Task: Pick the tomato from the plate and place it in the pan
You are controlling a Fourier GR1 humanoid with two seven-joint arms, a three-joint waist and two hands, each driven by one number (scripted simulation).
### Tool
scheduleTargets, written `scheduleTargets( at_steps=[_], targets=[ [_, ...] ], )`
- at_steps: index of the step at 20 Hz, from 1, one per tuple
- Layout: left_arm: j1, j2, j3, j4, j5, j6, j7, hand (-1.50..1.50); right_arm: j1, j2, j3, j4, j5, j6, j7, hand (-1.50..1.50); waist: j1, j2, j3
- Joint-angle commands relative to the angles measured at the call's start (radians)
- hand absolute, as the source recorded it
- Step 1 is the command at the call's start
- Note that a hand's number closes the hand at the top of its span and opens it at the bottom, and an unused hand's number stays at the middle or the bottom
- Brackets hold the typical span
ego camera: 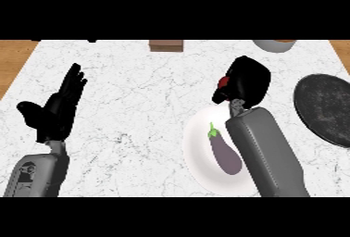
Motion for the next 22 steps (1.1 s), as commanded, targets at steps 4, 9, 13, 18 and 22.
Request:
scheduleTargets(
  at_steps=[4, 9, 13, 18, 22],
  targets=[
    [-0.014, 0.021, 0.033, 0.02, 0.008, -0.003, -0.007, 0.0, -0.09, -0.007, -0.07, 0.009, 0.083, -0.146, 0.102, 1.5, -0.025, 0.0, 0.001],
    [0.06, -0.033, -0.009, -0.023, -0.019, 0.026, -0.045, 0.0, -0.046, -0.084, -0.199, -0.106, -0.023, -0.23, 0.012, 1.5, -0.033, -0.003, 0.001],
    [0.032, 0.013, 0.024, -0.041, 0.0, 0.004, 0.011, 0.0, 0.031, -0.178, -0.297, -0.113, -0.108, -0.268, -0.084, 1.5, -0.032, -0.002, 0.001],
    [-0.009, 0.059, 0.061, -0.024, 0.047, -0.054, 0.029, 0.0, 0.056, -0.326, -0.413, 0.035, -0.171, -0.316, -0.219, 1.5, -0.026, 0.001, 0.001],
    [0.035, 0.001, 0.023, -0.041, 0.006, 0.0, 0.0, 0.0, 0.152, -0.439, -0.475, 0.21, -0.173, -0.415, -0.375, 1.5, -0.016, 0.007, 0.003]
  ],
)
